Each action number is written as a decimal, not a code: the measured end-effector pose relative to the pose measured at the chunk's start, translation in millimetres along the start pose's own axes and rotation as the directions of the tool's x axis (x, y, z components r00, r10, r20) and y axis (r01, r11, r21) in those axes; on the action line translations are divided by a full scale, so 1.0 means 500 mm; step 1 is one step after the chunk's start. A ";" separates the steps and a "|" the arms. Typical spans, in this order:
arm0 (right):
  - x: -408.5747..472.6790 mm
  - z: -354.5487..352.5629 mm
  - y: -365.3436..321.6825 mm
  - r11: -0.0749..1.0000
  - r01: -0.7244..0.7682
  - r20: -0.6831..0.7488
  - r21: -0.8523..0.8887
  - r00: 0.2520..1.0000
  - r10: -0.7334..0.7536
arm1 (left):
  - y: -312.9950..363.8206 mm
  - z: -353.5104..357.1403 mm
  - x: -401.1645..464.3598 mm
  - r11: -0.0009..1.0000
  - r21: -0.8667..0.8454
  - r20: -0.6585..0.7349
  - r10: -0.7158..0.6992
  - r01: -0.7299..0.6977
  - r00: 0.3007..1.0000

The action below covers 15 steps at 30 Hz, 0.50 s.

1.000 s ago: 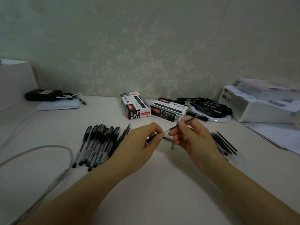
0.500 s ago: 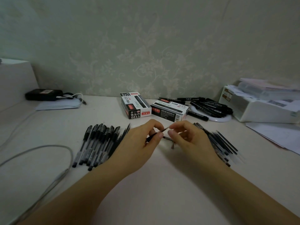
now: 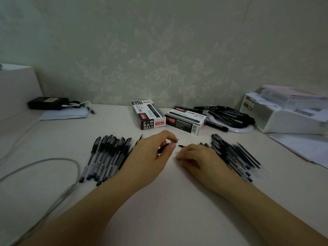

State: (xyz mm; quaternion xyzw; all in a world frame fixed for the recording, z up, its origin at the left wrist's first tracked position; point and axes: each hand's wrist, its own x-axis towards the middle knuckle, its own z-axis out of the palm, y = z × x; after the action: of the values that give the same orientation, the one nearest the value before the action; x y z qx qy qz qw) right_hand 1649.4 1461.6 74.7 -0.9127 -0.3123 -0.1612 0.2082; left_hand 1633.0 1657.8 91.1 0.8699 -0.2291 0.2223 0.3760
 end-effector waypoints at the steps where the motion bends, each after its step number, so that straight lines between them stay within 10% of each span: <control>1: 0.000 -0.001 -0.001 1.000 -0.003 0.005 0.002 1.000 0.003 | -0.001 0.001 0.000 1.000 0.002 0.001 -0.004 0.004 1.000; 15: -0.002 -0.034 0.009 0.982 -0.175 -0.113 0.067 0.977 0.182 | -0.005 -0.003 0.000 0.996 -0.012 -0.033 -0.087 0.086 0.996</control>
State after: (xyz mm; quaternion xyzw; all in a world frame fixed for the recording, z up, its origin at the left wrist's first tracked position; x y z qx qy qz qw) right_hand 1648.8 1449.5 87.7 -0.9196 -0.2205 -0.1870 0.2659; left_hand 1634.0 1660.5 90.6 0.8731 -0.1861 0.2192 0.3937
